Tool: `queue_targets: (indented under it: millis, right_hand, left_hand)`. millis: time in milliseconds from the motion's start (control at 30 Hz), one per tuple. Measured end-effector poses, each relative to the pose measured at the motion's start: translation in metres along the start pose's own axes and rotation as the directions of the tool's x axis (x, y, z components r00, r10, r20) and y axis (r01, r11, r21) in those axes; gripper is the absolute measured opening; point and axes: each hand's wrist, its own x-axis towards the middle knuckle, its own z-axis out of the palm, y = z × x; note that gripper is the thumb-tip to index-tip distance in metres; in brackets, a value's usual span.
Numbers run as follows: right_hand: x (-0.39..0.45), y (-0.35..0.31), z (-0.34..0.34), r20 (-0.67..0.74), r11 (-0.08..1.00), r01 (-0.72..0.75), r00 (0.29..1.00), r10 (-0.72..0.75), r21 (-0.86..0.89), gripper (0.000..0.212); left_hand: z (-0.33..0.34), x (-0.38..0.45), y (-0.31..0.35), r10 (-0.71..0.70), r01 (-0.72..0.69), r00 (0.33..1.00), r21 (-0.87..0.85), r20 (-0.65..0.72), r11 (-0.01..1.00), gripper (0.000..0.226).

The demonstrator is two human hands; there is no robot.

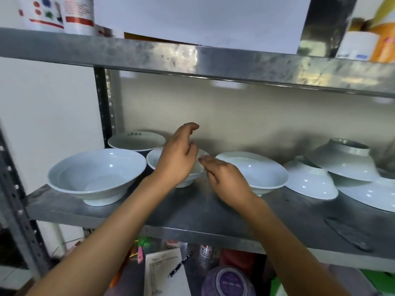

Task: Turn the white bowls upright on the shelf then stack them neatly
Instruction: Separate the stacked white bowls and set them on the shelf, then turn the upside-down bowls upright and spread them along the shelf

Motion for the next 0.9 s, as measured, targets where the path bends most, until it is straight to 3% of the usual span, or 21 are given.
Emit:
queue_targets:
  millis: [167, 300, 633, 900]
  right_hand:
    - [-0.023, 0.037, -0.027, -0.118, 0.983, -0.087, 0.991, 0.069, -0.163, 0.053]
    - [-0.051, 0.065, -0.055, -0.2, 0.943, -0.149, 0.975, 0.091, -0.296, 0.049]
    - [-0.156, 0.158, -0.129, -0.327, 0.813, -0.431, 0.891, 0.315, -0.391, 0.046]
    - [-0.219, 0.241, -0.164, -0.445, 0.735, -0.601, 0.777, 0.445, -0.315, 0.042]
  left_hand:
    - [0.039, -0.004, 0.017, 0.108, -0.109, 0.991, 0.015, 0.075, 0.994, 0.047]
    - [0.08, -0.002, 0.046, 0.185, -0.181, 0.974, -0.037, 0.132, 0.983, 0.047]
    - [0.206, -0.017, 0.13, 0.357, -0.319, 0.901, -0.179, 0.247, 0.931, 0.044]
    - [0.306, -0.01, 0.187, 0.259, -0.201, 0.936, -0.243, 0.238, 0.949, 0.044]
